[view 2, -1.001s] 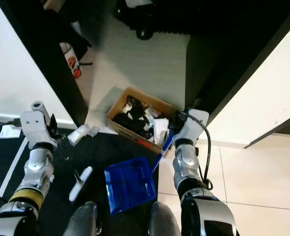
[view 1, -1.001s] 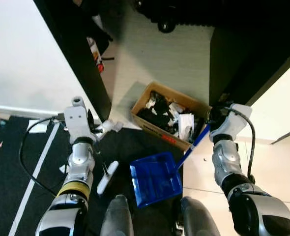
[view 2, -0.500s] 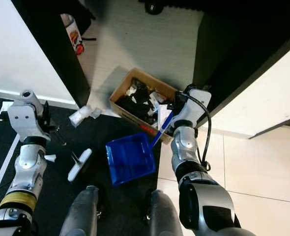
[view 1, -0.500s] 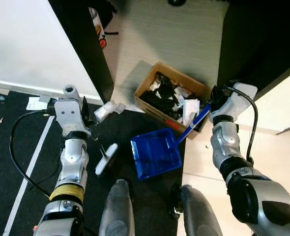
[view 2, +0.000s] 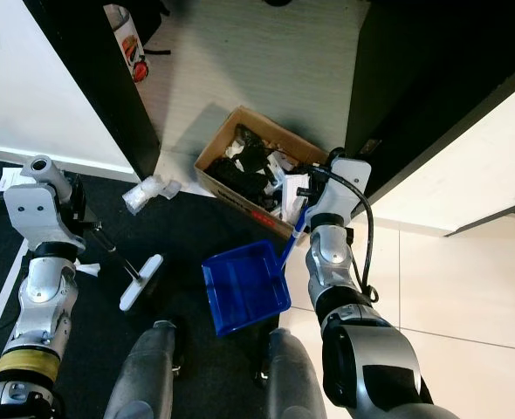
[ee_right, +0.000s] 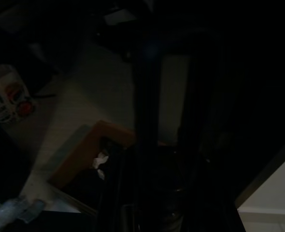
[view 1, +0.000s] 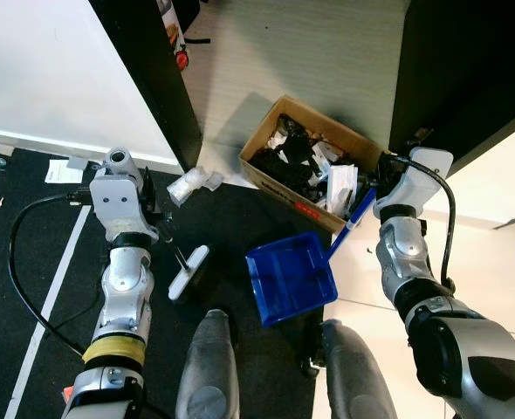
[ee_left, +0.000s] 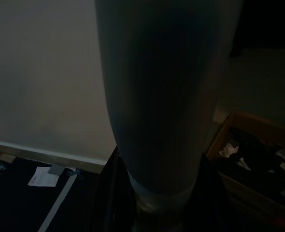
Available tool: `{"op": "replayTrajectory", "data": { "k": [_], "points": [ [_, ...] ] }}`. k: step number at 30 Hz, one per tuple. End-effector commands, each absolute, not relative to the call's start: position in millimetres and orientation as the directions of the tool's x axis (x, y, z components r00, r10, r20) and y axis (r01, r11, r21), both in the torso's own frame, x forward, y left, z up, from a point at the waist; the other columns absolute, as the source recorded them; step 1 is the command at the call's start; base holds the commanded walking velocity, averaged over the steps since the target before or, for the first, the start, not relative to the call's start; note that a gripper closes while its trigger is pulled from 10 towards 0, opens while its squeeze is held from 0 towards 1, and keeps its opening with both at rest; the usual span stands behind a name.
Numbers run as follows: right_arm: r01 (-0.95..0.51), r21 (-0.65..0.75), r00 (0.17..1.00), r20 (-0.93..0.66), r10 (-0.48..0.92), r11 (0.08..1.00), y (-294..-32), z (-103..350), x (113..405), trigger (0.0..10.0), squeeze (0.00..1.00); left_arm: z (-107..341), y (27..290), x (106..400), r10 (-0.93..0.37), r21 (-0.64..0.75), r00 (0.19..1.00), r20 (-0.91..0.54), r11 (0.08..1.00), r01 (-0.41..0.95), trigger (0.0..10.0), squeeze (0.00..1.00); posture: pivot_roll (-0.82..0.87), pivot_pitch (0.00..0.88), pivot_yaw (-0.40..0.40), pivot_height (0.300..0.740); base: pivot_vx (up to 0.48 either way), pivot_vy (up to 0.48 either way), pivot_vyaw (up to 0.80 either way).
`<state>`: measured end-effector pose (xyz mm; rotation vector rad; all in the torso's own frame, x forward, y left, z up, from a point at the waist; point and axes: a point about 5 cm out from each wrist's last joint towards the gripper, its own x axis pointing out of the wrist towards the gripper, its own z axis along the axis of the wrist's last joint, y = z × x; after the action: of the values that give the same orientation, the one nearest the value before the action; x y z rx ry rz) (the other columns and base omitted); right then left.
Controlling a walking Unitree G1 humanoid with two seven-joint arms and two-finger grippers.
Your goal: Sweep floor
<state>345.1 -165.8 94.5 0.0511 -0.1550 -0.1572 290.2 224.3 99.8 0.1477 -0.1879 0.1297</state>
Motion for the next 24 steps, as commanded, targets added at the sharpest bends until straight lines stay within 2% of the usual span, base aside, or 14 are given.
{"op": "replayTrajectory", "data": {
  "k": [1,2,3,6,7,16,22,23,24],
  "points": [
    [0.178,0.044,0.977,0.109,-0.182,0.983,-170.0,82.8,338.3,10.0,0.64,88.9,232.5,282.8,0.118,0.176,0.984,0.133,0.974,-0.141,10.0,0.00,0.19,0.348,-0.013,0.740,0.000,0.000,0.00],
    [0.184,0.041,0.976,0.109,-0.188,0.982,-170.2,83.2,338.8,10.0,0.69,89.7,232.8,282.8,0.118,0.177,0.984,0.132,0.974,-0.141,10.0,0.00,0.19,0.350,-0.012,0.740,0.000,0.000,0.00],
    [0.190,0.039,0.975,0.108,-0.193,0.981,-170.5,83.7,339.2,10.0,0.86,90.4,233.0,282.7,0.118,0.178,0.984,0.132,0.974,-0.140,10.0,0.00,0.19,0.351,-0.013,0.740,0.000,0.000,0.00],
    [0.193,0.039,0.975,0.108,-0.197,0.980,-170.7,84.0,339.6,10.0,0.86,90.8,233.0,282.5,0.117,0.180,0.984,0.132,0.974,-0.140,10.0,0.00,0.19,0.351,-0.012,0.740,0.000,0.000,0.00],
    [0.195,0.038,0.974,0.108,-0.198,0.980,-170.6,84.4,340.0,10.0,1.00,91.6,233.1,282.2,0.117,0.181,0.984,0.132,0.973,-0.140,10.0,0.00,0.19,0.348,-0.013,0.740,0.000,0.000,0.00],
    [0.206,0.051,0.971,0.115,-0.211,0.977,-174.5,86.8,341.0,10.0,1.00,93.5,229.7,284.4,0.109,0.179,0.986,0.127,0.975,-0.131,10.0,0.00,0.18,0.309,-0.013,0.740,0.000,0.000,0.00],
    [0.236,0.128,0.954,0.160,-0.255,0.963,-176.5,98.2,345.5,10.0,1.00,94.8,227.7,289.8,0.109,0.166,0.985,0.132,0.977,-0.130,10.0,0.00,0.14,0.261,-0.012,0.740,0.000,0.000,0.00],
    [0.236,0.149,0.949,0.178,-0.261,0.960,-176.1,101.7,346.4,10.0,0.96,94.8,227.0,291.2,0.111,0.161,0.985,0.132,0.978,-0.131,10.0,0.00,0.14,0.252,-0.012,0.740,0.000,0.000,0.00],
    [0.236,0.149,0.949,0.178,-0.261,0.960,-176.1,101.7,346.4,10.0,0.96,94.8,227.0,291.2,0.111,0.161,0.985,0.132,0.978,-0.131,10.0,0.00,0.14,0.252,-0.012,0.740,0.000,0.000,0.00]
  ]
}}
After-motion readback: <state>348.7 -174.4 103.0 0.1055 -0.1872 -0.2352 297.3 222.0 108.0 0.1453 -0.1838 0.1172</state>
